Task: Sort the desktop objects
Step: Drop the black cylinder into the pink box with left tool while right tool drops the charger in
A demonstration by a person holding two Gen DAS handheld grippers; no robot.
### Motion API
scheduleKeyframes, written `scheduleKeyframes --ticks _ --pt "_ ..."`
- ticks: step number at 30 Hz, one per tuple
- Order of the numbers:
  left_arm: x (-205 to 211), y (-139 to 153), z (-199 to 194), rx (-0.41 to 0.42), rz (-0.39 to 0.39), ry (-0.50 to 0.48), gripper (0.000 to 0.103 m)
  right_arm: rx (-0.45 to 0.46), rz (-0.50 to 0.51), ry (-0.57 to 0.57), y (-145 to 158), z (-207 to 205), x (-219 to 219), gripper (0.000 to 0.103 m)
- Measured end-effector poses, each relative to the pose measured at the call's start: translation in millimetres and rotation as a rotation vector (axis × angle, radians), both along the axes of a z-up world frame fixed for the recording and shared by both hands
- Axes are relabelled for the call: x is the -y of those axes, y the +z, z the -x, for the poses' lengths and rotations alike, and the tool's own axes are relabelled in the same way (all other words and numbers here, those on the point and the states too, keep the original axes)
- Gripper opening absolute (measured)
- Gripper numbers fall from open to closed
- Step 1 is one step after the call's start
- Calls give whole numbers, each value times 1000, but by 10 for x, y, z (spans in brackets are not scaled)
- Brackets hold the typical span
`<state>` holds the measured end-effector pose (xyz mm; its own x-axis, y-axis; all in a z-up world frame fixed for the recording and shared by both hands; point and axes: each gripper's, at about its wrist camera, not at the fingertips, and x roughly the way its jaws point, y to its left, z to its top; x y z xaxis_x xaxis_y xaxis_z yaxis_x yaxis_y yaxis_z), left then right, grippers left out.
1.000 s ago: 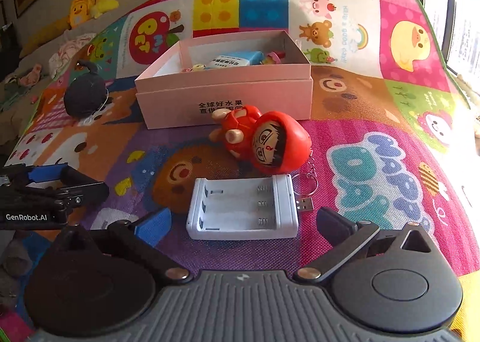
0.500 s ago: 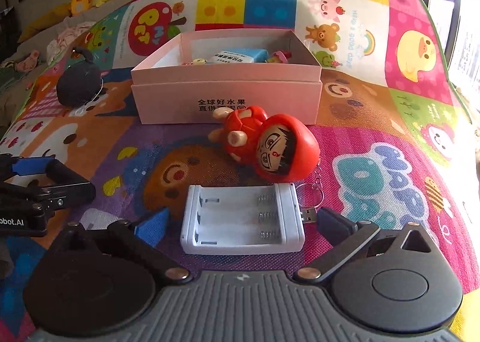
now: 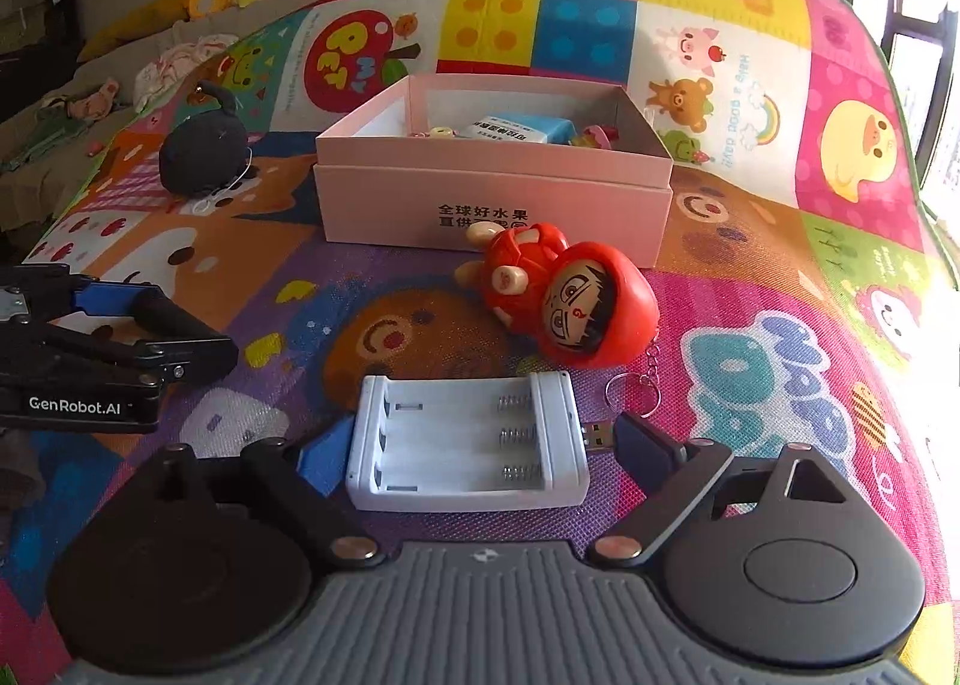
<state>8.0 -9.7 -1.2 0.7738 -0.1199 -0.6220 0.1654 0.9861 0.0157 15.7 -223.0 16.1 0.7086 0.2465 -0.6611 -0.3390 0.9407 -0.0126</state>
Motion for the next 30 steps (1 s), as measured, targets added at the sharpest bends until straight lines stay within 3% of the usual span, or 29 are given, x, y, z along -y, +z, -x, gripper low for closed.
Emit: scheduleKeyframes --ticks 3,6,9,16,19,25,30 --pt "62 10 41 4 -28 -18 81 6 -1 28 85 96 70 91" --pt "100 72 77 -54 39 -86 80 32 7 52 223 198 148 91" --pt "152 221 123 -61 99 -149 80 126 -5 39 504 280 270 91" --pt "357 807 -236 179 55 -157 80 325 -148 -60 1114 302 560 91" --pt "486 859 -624 204 40 -124 80 318 -174 -70 1124 252 570 91" --pt "654 589 -1336 138 11 -21 81 256 -150 -92 973 165 602 91" --pt "615 465 -1394 118 46 -22 85 213 -148 -122 863 87 652 91"
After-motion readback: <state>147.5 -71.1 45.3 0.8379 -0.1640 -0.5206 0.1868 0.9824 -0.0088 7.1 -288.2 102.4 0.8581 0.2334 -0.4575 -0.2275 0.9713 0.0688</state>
